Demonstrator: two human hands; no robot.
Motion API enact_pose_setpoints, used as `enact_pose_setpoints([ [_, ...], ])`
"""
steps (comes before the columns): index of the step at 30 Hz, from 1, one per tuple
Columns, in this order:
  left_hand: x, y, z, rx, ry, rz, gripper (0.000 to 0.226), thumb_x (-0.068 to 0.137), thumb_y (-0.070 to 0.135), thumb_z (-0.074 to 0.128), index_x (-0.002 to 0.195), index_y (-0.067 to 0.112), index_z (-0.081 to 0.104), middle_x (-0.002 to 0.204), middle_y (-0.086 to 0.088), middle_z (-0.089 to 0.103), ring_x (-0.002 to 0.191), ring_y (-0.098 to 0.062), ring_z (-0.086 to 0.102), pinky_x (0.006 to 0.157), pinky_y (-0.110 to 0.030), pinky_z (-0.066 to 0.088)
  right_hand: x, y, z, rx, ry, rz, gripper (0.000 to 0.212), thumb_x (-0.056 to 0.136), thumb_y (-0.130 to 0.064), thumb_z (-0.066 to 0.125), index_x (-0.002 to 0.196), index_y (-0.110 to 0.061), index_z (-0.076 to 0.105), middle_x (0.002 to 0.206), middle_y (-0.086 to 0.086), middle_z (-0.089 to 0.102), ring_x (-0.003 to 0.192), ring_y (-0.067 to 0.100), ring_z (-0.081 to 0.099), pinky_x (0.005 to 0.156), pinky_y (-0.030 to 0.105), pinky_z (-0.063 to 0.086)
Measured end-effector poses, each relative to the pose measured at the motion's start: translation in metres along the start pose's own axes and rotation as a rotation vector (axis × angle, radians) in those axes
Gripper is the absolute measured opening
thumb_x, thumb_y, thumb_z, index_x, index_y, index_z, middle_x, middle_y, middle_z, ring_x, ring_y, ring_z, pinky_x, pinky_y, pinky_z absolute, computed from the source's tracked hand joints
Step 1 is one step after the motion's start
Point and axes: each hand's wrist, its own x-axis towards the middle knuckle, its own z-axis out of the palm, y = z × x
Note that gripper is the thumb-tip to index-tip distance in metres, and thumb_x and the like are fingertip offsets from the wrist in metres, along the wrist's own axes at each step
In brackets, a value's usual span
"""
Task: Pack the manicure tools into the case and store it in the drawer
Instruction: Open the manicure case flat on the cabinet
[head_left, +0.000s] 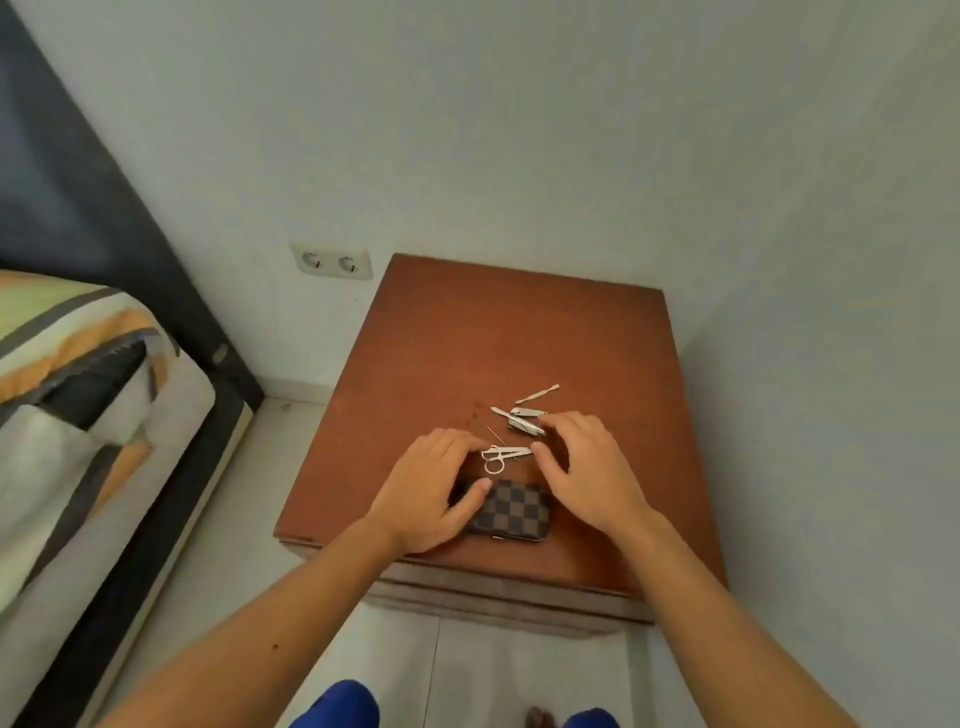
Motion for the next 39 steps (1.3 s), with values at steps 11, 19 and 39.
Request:
enact_pose_setpoints([
  [11,-0.032,0.003,0.006,-0.016,-0.069,-0.003,0.072,0.090,0.057,0.077,0.145,0.015,0.055,0.140,0.000,0.058,0.131,-0.015,0.050,0.110,-0.029,0.045,-0.057,-0.004,0.018,0.128,0.115,-0.065,0.036,0.104,-0.038,0.053,0.133,-0.020,0.064,0.129,-0.008,0.061,0.119,0.011,0.054,0.103,0.030,0.046],
  [19,-0.052,0.003,0.014,-0.030,-0.037,-0.049,0.072,0.091,0.052,0.079,0.149,0.017,0.054,0.142,0.001,0.056,0.136,-0.013,0.044,0.113,-0.027,0.041,-0.091,-0.008,0.021,0.112,0.036,-0.135,0.052,0.092,-0.050,0.067,0.137,-0.024,0.062,0.137,-0.011,0.058,0.126,0.006,0.049,0.106,0.020,0.039],
  [39,-0.075,0.003,0.014,-0.304,0.067,-0.306,0.078,0.069,0.034,0.101,0.133,0.046,0.057,0.124,0.028,0.061,0.122,0.012,0.049,0.096,-0.007,0.039,-0.060,-0.017,0.006,0.347,0.172,0.022,0.009,0.095,-0.032,0.075,0.095,-0.029,0.084,0.085,-0.018,0.074,0.082,0.003,0.067,0.068,0.009,0.045],
])
